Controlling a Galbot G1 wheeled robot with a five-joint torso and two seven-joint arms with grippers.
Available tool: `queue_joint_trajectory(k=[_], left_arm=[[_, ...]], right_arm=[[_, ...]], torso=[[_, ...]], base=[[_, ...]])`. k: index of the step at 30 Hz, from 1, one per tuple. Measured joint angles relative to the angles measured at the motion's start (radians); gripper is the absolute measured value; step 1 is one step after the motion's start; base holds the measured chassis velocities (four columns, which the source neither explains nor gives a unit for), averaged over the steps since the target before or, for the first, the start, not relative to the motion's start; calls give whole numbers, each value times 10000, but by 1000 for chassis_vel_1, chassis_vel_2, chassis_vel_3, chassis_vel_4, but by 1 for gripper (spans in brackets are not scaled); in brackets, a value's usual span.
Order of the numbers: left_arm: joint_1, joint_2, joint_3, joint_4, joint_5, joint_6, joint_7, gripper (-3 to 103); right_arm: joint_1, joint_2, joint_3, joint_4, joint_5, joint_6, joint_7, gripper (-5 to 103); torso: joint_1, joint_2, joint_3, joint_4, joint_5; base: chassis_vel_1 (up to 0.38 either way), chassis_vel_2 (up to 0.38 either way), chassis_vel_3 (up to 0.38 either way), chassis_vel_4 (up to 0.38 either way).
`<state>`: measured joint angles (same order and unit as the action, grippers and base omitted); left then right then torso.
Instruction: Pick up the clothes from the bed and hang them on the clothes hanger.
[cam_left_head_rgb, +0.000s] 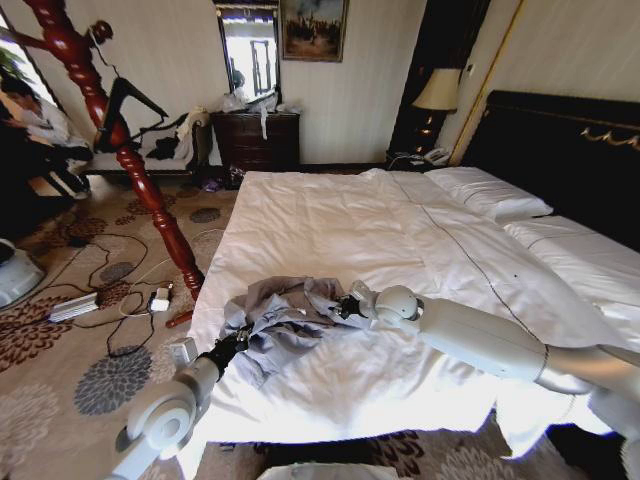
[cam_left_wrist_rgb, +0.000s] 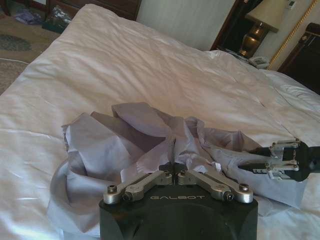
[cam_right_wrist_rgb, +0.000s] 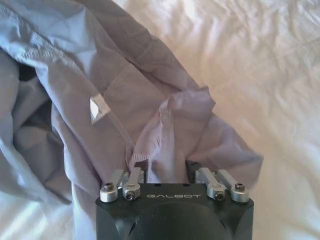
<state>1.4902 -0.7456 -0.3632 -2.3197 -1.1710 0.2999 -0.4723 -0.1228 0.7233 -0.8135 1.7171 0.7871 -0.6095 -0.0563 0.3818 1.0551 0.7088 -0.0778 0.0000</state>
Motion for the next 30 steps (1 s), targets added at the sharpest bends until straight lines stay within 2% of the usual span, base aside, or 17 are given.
queue_joint_trajectory(k=[3, 5, 6, 9, 10, 12, 13, 15, 20, 26, 27, 30], left_arm=[[56, 16, -55, -25, -3, 0, 0, 0], [84, 11, -70, -36, -8, 0, 0, 0], [84, 11, -70, -36, -8, 0, 0, 0], [80, -4, -71, -28, -8, 0, -1, 0], [80, -4, -71, -28, -8, 0, -1, 0], [75, -4, -73, -9, -12, 0, -3, 0], [75, -4, -73, -9, -12, 0, -3, 0], [60, -5, -74, 26, -17, 0, -2, 0], [-4, -7, -52, 83, -30, -2, 4, 0], [-23, -5, -47, 155, -36, -2, 13, 0], [-23, -8, -46, 161, -37, -2, 13, 0], [-21, -14, -43, 163, -36, -4, 14, 0]], right_arm=[[57, 77, -52, 59, -2, 4, -22, 48], [76, 198, -107, 60, -19, 7, -44, 60], [76, 198, -107, 60, -19, 7, -44, 60], [137, 273, -232, -11, -26, -35, -338, 76], [137, 273, -232, -11, -26, -35, -338, 76], [156, 273, -284, -43, -94, -31, -448, 86], [156, 273, -284, -43, -94, -31, -448, 86], [156, 285, -285, -97, -119, -11, -459, 96], [175, 281, -349, -135, -121, -5, -550, 100], [94, 251, -414, -67, -131, -4, -552, 100], [79, 246, -421, -53, -135, -3, -545, 103], [71, 246, -424, -42, -136, -3, -525, 95]], torso=[[0, 1, 0, 0, -1], [0, 0, 0, 0, 0], [0, 0, 0, 0, 0], [0, 1, 0, 0, -1], [0, 1, 0, 0, -1], [0, 1, 0, -2, 0], [0, 1, 0, -2, 0], [0, 1, 0, -2, 0], [0, 1, 0, -1, 0], [0, 1, 0, -1, 0], [0, 1, 0, -1, 0], [0, 1, 0, -1, 0]], base=[[0, 0, 0, 0], [0, 0, 0, 0], [0, 0, 0, 0], [0, 0, 0, 0], [0, 0, 0, 0], [0, 0, 0, 0], [0, 0, 0, 0], [0, 0, 0, 0], [0, 0, 0, 0], [0, 0, 0, 0], [0, 0, 0, 0], [0, 0, 0, 0]])
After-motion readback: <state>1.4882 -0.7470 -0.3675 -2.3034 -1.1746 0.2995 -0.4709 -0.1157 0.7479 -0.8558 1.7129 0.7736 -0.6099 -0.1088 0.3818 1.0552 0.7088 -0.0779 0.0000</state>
